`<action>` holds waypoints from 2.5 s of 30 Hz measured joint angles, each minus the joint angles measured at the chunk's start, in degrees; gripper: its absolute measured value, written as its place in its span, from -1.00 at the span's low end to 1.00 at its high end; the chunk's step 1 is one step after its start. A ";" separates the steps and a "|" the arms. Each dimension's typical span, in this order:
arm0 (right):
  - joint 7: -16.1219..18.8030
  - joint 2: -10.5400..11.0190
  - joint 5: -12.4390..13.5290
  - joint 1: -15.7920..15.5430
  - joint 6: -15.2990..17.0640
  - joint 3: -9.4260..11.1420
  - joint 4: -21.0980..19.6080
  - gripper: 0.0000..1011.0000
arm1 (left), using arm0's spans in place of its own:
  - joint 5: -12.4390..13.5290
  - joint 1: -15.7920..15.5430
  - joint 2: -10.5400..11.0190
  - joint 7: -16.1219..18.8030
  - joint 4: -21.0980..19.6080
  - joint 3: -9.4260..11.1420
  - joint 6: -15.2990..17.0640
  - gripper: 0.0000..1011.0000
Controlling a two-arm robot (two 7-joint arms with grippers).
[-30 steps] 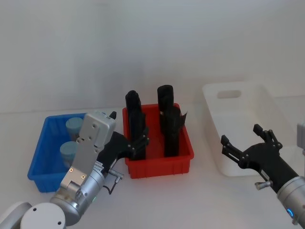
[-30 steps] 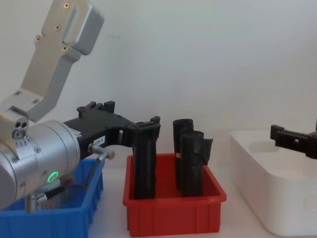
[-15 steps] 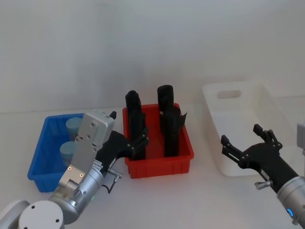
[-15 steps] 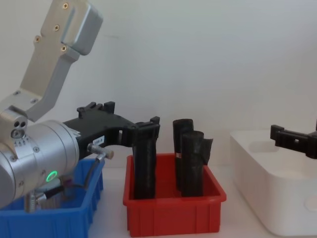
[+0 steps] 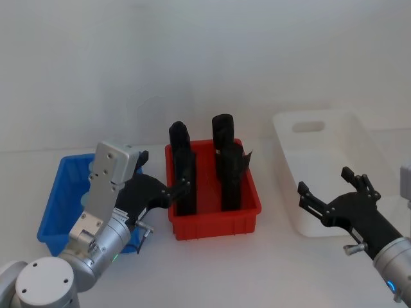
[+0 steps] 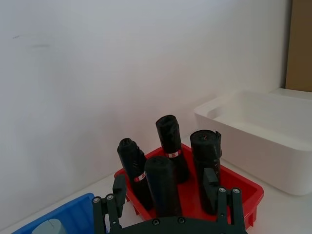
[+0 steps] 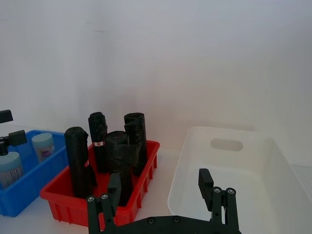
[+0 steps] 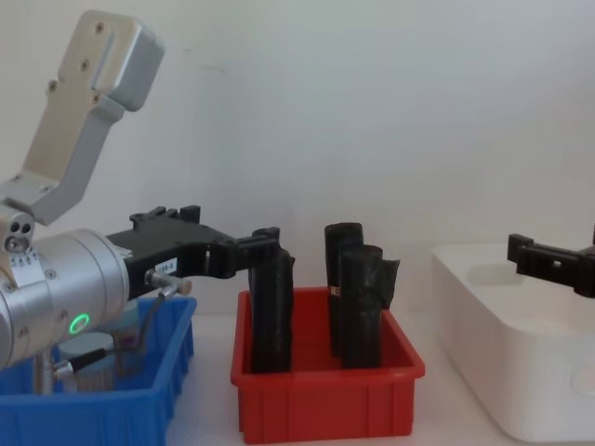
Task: Pick the cotton swabs from the blue box and place them into the white box.
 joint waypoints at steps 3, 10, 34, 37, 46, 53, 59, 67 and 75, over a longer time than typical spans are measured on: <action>0.00 0.00 0.00 0.00 0.00 0.00 0.00 0.98 | -0.90 -0.46 -0.02 -0.02 0.93 -0.52 0.73 0.99; 0.00 0.00 0.00 0.00 0.00 0.00 0.00 0.98 | -2.77 -1.40 0.15 0.85 3.02 -1.90 2.88 0.99; 0.00 0.00 0.00 0.00 0.00 0.00 0.00 0.98 | -4.13 -4.85 1.33 2.48 10.33 -5.82 11.69 0.99; 0.00 0.00 0.00 0.00 0.00 0.00 0.00 0.98 | -3.94 -5.36 1.27 2.15 11.40 -6.07 12.26 0.99; 0.00 0.00 0.00 0.00 0.00 0.00 0.00 0.98 | -3.39 -6.78 0.97 0.95 14.69 -6.62 13.36 0.99; 0.00 0.00 0.00 0.00 0.00 0.00 0.00 0.98 | -2.98 -7.77 0.71 -0.12 17.16 -6.88 13.65 0.99; 0.00 0.00 0.00 0.00 0.00 0.00 0.00 0.98 | -2.62 -8.48 0.49 -0.98 19.04 -7.04 13.79 0.99; 0.00 0.00 0.00 0.00 0.00 0.00 0.00 0.98 | -2.11 -9.32 0.20 -1.76 21.23 -7.17 13.83 0.99; 0.00 0.00 0.00 0.00 0.00 0.00 0.00 0.98 | -1.73 -10.14 -0.15 -2.76 23.44 -7.25 13.66 0.83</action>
